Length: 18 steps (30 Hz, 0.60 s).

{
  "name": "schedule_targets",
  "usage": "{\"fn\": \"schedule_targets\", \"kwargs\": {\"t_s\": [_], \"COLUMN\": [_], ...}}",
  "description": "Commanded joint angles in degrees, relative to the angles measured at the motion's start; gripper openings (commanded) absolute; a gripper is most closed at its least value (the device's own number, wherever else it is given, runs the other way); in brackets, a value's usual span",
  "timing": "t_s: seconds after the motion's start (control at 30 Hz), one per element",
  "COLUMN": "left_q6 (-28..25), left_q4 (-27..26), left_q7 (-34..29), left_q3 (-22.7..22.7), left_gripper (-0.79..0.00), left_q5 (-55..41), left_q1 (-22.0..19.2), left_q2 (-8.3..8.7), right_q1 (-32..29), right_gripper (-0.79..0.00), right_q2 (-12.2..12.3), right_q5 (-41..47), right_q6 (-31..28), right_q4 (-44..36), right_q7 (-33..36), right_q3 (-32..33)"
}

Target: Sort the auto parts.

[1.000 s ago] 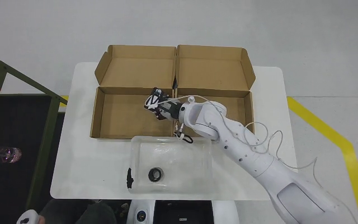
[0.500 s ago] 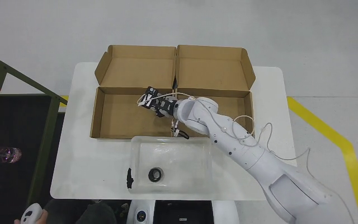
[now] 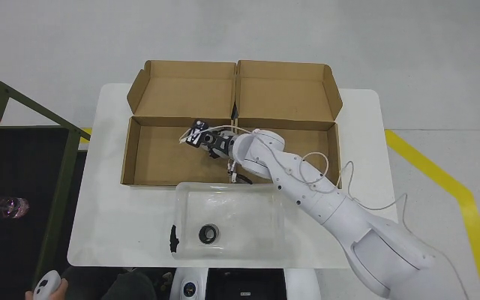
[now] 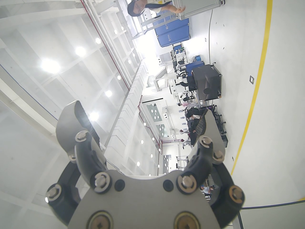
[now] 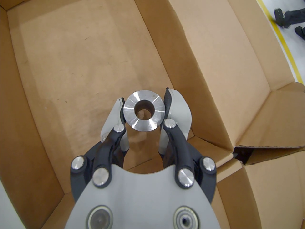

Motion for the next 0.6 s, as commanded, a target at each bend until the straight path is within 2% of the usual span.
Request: {"fn": "schedule_targets", "kwargs": {"t_s": [0.0,0.23,0.4,0.57], "left_q6": [0.0,0.0,0.0,0.0], "left_q4": [0.0,0.0,0.0,0.0], "left_q7": [0.0,0.0,0.0,0.0], "left_q3": [0.0,0.0,0.0,0.0], "left_gripper": [0.0,0.0,0.0,0.0], "left_q5": [0.0,0.0,0.0,0.0], "left_q1": [0.0,0.0,0.0,0.0], "left_q2": [0.0,0.0,0.0,0.0], "right_q1": [0.1,0.1,0.1,-0.2], "right_gripper": [-0.616,-0.517,-0.477,-0.456], "right_q2": [-0.3,-1.2,-1.5,-1.1], "right_q5": [-0.4,-1.6,-2.4,-4.3], "right_q6": [-0.1,-0.4,-1.4,-1.7], "right_q4": [0.4,1.6,1.5,-1.8], "right_q7": [0.5,1.1,1.8,2.0], "right_q3": [-0.1,0.0,0.5,2.1]}}
